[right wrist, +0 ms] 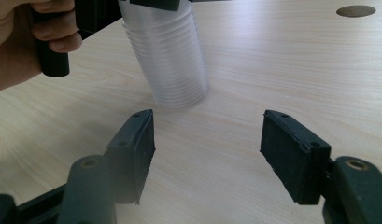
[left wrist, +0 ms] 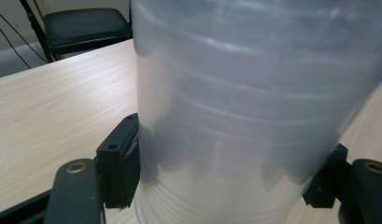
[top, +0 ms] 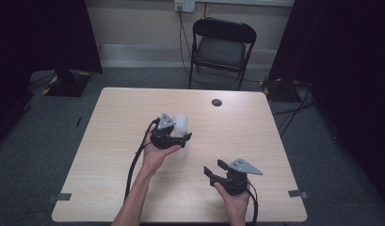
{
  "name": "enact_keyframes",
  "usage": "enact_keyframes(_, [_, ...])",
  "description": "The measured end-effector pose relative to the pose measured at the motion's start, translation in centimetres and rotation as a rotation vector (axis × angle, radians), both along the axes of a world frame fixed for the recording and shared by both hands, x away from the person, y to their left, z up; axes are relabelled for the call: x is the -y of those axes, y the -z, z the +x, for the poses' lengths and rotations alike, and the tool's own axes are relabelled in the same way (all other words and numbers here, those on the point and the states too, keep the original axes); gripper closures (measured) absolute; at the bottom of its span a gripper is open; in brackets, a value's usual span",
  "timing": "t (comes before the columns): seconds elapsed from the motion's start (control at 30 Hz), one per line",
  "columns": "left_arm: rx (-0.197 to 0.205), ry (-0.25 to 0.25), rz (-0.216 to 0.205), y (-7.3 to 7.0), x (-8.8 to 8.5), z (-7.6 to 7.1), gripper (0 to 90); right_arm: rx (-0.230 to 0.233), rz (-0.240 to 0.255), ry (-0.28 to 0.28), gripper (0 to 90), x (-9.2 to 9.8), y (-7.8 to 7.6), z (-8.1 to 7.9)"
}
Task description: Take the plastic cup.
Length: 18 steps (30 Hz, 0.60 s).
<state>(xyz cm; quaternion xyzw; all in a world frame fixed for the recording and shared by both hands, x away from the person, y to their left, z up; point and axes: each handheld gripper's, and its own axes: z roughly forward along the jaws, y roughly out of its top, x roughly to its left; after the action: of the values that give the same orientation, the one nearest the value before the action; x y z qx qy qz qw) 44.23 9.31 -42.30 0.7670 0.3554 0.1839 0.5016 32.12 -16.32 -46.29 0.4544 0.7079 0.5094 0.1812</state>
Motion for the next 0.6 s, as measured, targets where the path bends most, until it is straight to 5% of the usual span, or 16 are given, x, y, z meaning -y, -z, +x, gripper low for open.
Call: enact_keyframes(0.6, [0.036,-0.003,-0.044,-1.2,-0.3,-0.3,30.6,-0.001,-0.001,0.002,34.9,0.0,0.0,0.0])
